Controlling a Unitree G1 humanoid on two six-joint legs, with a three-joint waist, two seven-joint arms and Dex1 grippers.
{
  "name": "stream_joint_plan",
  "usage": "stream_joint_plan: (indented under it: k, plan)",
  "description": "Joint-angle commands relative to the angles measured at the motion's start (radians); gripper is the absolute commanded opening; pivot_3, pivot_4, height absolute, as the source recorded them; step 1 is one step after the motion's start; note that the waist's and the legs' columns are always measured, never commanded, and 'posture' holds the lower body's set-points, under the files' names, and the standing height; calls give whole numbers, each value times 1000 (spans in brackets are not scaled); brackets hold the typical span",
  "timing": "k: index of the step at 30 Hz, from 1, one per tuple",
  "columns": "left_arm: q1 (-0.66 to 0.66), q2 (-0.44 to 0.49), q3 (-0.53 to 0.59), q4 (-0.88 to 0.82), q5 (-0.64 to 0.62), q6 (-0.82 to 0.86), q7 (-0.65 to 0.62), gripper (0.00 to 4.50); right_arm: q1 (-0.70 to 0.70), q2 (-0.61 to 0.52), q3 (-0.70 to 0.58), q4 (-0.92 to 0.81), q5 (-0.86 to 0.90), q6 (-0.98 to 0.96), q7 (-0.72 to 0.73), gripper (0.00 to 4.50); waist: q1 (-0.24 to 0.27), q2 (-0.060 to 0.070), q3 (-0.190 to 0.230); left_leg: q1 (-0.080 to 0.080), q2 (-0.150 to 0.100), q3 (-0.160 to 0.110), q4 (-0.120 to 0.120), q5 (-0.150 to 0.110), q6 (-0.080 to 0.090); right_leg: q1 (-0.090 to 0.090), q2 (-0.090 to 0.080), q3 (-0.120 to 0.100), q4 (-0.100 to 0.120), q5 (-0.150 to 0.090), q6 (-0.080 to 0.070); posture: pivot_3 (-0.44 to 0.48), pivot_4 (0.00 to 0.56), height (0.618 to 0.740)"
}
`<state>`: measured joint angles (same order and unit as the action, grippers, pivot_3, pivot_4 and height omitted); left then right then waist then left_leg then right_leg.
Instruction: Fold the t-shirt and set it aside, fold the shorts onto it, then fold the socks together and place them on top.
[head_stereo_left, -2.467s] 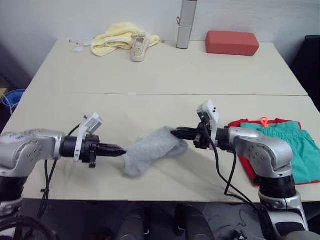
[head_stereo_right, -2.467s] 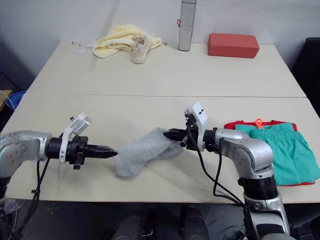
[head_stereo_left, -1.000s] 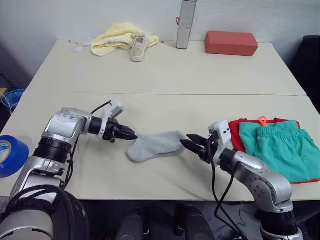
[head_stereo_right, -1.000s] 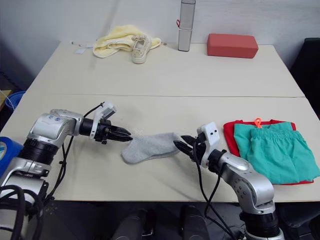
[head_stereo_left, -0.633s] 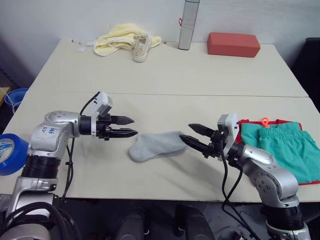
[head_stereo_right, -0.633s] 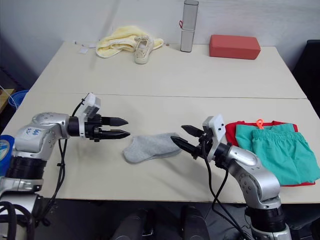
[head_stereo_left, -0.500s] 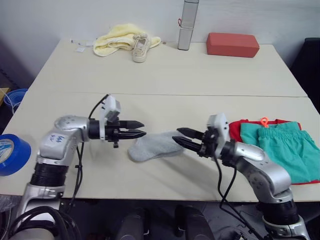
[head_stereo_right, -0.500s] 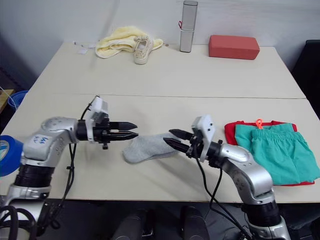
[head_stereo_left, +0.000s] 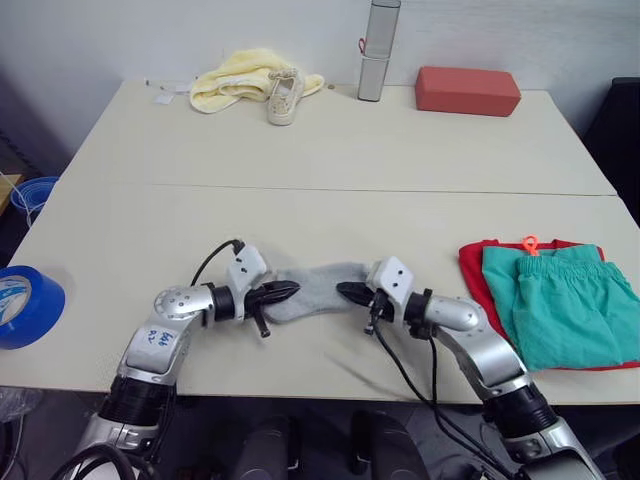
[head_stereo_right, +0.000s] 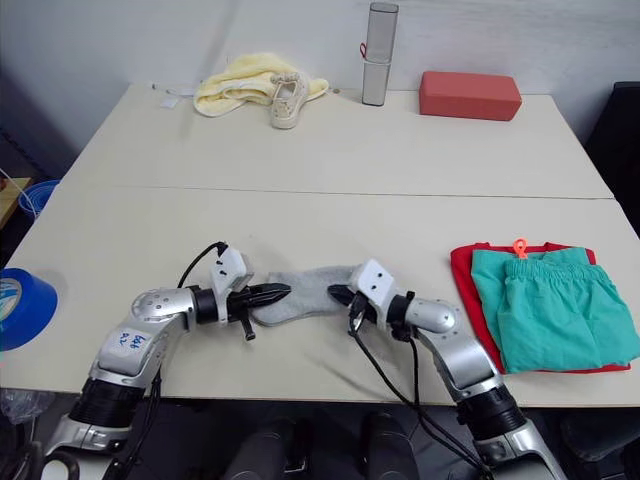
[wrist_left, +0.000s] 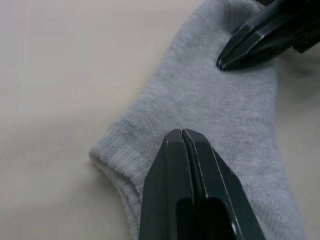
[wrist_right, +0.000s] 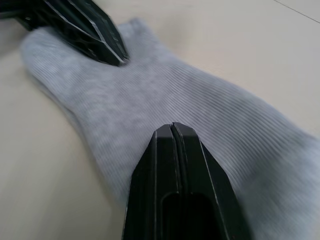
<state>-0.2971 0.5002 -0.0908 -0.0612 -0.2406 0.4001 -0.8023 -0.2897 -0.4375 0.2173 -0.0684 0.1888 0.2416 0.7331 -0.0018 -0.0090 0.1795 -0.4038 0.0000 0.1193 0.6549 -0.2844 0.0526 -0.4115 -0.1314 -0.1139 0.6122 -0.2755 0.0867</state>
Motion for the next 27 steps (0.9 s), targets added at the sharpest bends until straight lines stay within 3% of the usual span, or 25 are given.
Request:
stream_joint_plan:
  k: [1,7,10,12,17,23,27]
  plan:
    - [34,18,22,37,25,-57,13,35,29,-22,-94,-11,39,25,-15,13,0,0,0,0,0,0,0,0,0,0,0,0,-1,0,0,0,150,740]
    - [4,-38,105,22,-78,-72,29,35,53,-24,-199,-46,130,64,11,13,0,0,0,1,0,0,0,-2,-4,0,0,0,-1,0,0,0,150,740]
    - [19,2,112,-16,-104,-110,-55,10,69,-26,-269,-105,261,162,40,171,0,0,0,1,0,0,-1,-1,-1,0,0,0,0,0,0,0,150,740]
    - [26,25,121,-42,-120,-124,-91,0,81,-32,-311,-160,347,244,38,582,0,0,0,1,0,0,-2,-1,-1,0,0,0,0,0,0,0,150,740]
    - [-5,61,107,-70,-131,-136,-148,0,99,-74,-352,-267,544,636,-74,2339,2,0,0,1,1,-1,-2,-1,-1,0,-1,0,-3,0,0,0,150,740]
    - [-90,12,22,31,-38,-212,-133,0,60,53,-431,-257,711,933,-317,4414,3,1,-1,0,0,-1,-2,-4,-5,0,-2,0,-4,0,0,0,150,740]
    - [-142,-32,-4,116,0,-228,-106,0,22,165,-496,-235,793,1015,-452,4468,-2,1,-1,0,0,-1,-3,-1,0,0,0,0,-2,0,0,0,150,740]
